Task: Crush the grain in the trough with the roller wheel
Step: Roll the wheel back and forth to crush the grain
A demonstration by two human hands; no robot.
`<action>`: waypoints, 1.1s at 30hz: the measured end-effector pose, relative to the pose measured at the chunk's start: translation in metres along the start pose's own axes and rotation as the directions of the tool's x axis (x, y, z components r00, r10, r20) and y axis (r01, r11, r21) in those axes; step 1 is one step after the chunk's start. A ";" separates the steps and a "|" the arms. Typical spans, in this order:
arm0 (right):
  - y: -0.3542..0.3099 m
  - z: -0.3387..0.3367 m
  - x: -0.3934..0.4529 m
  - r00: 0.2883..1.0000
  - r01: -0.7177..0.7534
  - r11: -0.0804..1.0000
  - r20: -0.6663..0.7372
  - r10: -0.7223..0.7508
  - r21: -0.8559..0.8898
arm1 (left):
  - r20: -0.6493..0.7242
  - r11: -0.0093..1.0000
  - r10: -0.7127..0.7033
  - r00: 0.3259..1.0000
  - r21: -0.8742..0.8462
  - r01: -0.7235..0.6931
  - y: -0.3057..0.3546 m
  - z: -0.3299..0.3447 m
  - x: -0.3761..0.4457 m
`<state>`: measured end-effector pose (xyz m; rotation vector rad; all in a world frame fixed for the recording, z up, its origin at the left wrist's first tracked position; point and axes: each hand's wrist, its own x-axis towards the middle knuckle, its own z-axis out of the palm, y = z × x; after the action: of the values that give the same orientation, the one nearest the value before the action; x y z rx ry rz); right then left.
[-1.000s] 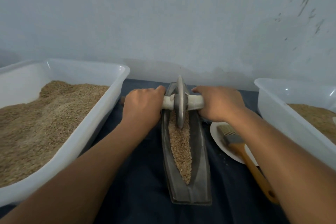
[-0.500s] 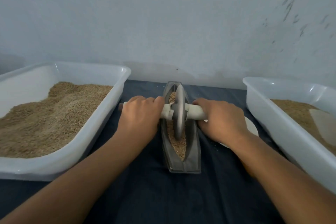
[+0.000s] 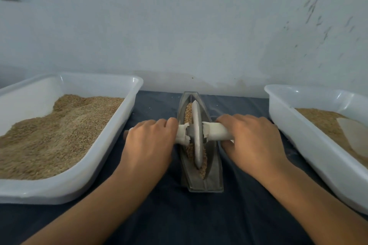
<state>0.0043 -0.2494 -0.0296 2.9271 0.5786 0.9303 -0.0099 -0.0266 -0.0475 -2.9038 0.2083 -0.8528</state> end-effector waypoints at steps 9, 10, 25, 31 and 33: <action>0.017 0.042 0.037 0.990 -0.073 0.997 0.125 0.073 -0.001 | 0.043 0.999 0.006 0.999 0.045 -0.008 -0.002 0.026 0.048; 0.020 0.046 0.041 0.983 -0.101 0.995 0.152 0.098 0.013 | 0.043 0.998 -0.005 0.999 0.070 0.002 -0.001 0.029 0.054; 0.048 0.070 0.113 0.920 -0.128 0.986 0.385 0.076 0.111 | -0.004 0.998 0.035 0.999 -0.058 -0.036 -0.018 0.057 0.110; 0.048 0.077 0.113 0.923 -0.162 0.979 0.371 0.106 0.124 | -0.014 1.000 0.001 1.000 0.003 -0.001 -0.011 0.053 0.113; 0.047 0.077 0.109 0.918 -0.184 0.976 0.374 0.130 0.113 | 0.006 1.000 -0.005 1.000 0.029 0.005 -0.008 0.049 0.108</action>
<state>0.1453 -0.2473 -0.0267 3.1987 0.4082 0.3375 0.1077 -0.0330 -0.0306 -2.8810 0.1864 -0.8405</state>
